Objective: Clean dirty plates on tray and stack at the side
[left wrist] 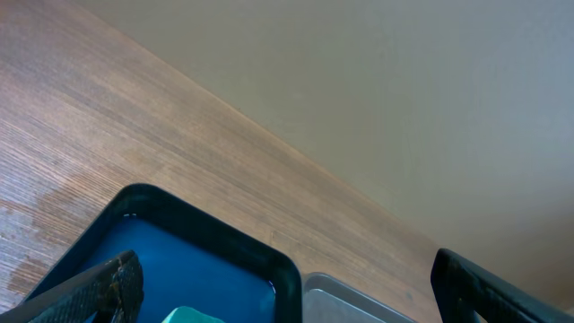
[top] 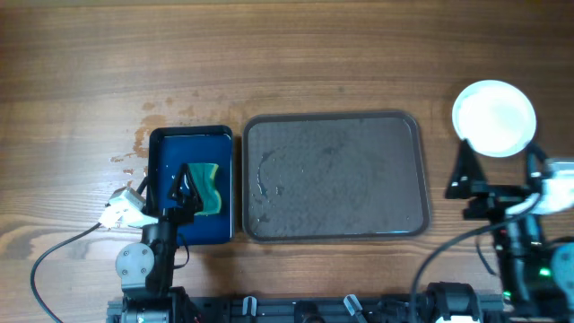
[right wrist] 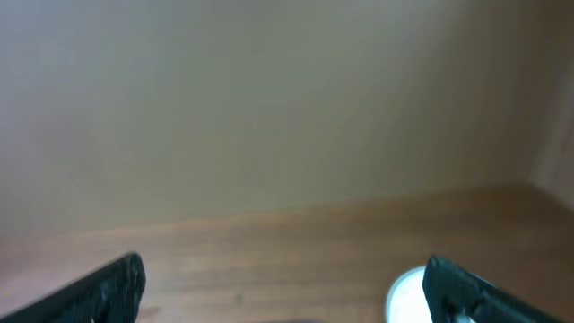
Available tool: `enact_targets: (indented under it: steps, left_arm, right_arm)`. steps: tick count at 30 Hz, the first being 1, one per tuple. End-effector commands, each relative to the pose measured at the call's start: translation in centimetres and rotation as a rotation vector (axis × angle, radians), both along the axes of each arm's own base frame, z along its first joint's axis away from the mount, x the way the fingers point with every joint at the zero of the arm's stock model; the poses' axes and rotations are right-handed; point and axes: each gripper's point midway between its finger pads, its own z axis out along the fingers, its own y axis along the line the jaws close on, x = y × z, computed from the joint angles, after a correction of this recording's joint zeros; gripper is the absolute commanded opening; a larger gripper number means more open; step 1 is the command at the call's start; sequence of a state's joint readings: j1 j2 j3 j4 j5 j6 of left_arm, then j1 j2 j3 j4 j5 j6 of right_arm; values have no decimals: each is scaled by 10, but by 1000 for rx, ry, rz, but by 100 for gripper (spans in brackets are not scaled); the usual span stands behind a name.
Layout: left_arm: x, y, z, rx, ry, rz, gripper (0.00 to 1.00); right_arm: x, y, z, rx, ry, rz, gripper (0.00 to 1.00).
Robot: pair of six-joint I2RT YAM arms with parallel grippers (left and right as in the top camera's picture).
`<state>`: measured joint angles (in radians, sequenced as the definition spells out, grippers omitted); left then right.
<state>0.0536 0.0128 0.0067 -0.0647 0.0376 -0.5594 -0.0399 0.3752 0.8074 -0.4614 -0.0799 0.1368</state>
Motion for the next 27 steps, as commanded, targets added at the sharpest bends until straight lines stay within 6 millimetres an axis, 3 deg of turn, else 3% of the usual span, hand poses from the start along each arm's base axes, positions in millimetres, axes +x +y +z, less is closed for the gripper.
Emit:
enact_targets:
  steps: [1,8,19,27]
  left_arm:
    - [-1,-2,-1,-4,2,-13,100]
    - [-1,-2,-1,-4,2,-13,100]
    - [-1,-2,-1,-4,2,-13,100]
    - [-1,-2,-1,-4,2,-13,100]
  right_arm:
    - [2,27,-40,-13,-48,158,100]
    - [8,40,-92,57,-111,242,100]
    - [12,26,-90,150,-309,177,100]
    - [17,26,-113,228,-300,189,100]
